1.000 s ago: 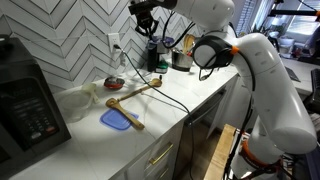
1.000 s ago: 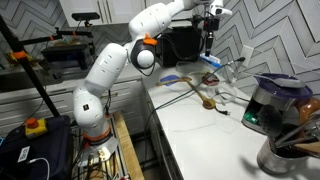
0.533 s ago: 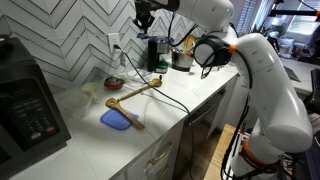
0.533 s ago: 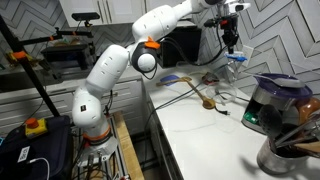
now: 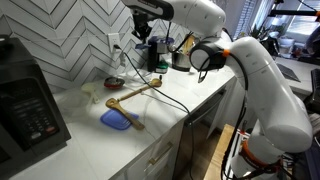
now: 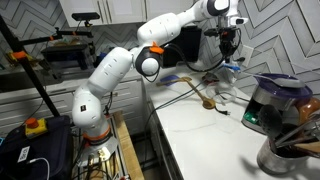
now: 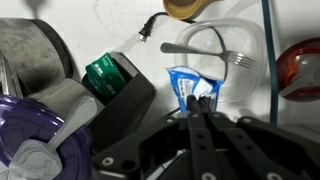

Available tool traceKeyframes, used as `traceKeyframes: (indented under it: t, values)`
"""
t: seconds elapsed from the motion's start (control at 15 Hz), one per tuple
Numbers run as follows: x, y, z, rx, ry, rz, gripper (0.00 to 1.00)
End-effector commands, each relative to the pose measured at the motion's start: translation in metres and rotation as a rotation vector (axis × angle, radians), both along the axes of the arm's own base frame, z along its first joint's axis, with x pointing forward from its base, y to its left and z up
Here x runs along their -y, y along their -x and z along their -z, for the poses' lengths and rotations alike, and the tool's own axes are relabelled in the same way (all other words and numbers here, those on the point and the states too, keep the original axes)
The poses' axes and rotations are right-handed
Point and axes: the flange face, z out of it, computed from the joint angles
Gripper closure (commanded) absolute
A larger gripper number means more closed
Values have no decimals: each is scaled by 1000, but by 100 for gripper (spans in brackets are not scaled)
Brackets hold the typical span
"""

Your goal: Put the candy bar, in the transparent bowl

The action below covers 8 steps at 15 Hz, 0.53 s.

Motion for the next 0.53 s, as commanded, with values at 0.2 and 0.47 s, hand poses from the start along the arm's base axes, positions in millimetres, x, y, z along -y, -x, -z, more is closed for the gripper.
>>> traceKeyframes:
  t: [0.2, 0.47]
  values:
    - [-6, 6, 10, -73, -14, 21, 51]
    - [-13, 12, -13, -29, 17, 22, 22]
